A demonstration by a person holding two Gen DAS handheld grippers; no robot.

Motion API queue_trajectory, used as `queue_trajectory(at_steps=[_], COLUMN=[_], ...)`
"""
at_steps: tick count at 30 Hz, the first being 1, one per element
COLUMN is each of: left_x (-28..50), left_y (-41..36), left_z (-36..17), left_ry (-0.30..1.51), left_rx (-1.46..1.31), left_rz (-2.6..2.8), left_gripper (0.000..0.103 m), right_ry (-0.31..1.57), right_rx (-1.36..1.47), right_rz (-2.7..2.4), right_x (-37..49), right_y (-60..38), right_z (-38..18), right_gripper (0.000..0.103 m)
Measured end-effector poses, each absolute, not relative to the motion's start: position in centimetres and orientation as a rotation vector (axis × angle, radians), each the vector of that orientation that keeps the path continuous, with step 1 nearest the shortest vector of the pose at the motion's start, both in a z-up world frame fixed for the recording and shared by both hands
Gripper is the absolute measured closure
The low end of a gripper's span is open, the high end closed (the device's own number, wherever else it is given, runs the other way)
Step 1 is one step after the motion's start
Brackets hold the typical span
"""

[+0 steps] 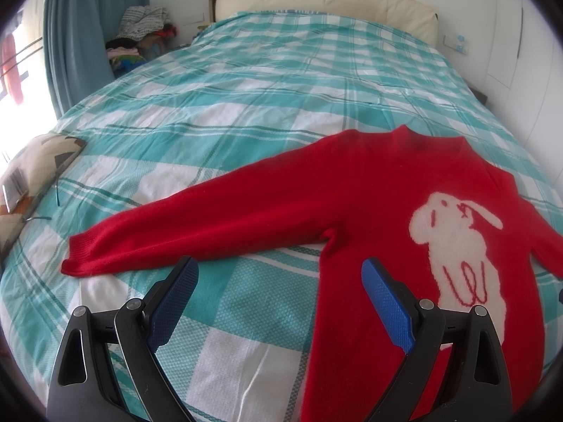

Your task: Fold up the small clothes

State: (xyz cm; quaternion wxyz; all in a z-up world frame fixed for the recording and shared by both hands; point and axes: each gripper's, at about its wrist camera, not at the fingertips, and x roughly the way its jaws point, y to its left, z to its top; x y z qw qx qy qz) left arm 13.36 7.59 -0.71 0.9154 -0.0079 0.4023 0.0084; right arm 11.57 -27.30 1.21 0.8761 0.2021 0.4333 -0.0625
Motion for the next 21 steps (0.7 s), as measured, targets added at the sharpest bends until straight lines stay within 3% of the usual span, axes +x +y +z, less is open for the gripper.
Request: queue_trajectory(at_steps=[21], left_x=[13.39], left_y=[7.59], left_z=[-0.71], left_ry=[0.828], left_rx=[-0.016], left_rz=[0.017], left_gripper=[0.008], right_ry=[0.906], right_rx=[0.422], right_rz=[-0.129], right_x=[11.65], right_y=[-27.33], right_z=[1.23], right_gripper=[0.039])
